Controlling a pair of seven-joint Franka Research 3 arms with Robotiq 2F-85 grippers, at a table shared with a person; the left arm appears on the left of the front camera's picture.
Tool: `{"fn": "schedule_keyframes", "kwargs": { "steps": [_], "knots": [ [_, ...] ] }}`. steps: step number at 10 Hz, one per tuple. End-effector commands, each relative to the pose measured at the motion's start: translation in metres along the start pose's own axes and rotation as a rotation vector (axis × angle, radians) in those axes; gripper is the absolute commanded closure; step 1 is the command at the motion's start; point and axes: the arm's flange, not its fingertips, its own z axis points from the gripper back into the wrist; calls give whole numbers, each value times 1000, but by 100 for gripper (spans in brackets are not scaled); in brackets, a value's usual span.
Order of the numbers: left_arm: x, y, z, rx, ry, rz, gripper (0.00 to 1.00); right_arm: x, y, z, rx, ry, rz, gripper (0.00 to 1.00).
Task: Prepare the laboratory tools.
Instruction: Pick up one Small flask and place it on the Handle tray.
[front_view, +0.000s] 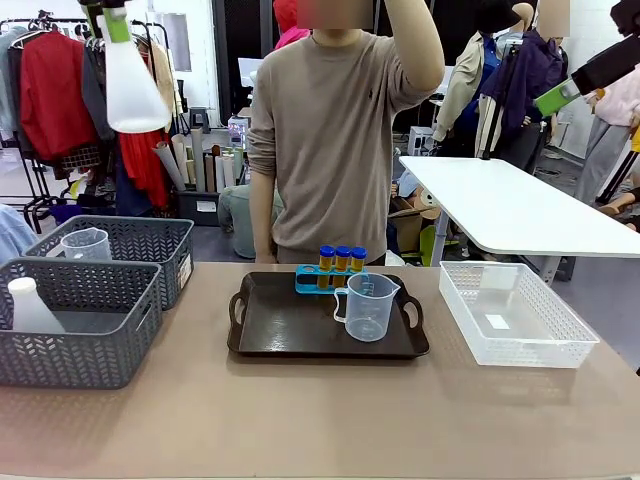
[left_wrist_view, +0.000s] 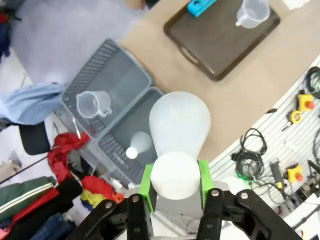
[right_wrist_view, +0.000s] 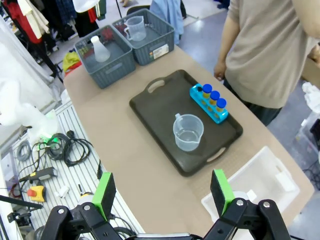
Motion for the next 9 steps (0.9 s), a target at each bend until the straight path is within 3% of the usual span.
{"fn": "schedule_keyframes", "kwargs": {
  "steps": [1,4,6,9],
  "knots": [
    [6,6,15,-54,-17,-50,100,2,0,0,13,-18,7,0],
    [2,0,3,-26,-12,-33,100,2,0,0,13,-18,7,0],
    [20,-22,-107,-118,-29,-25,100,2,0,0,13,-18,7,0],
    [67,-64,-186,-174,-10,-117,100,2,0,0,13,-18,7,0]
  ]
}}
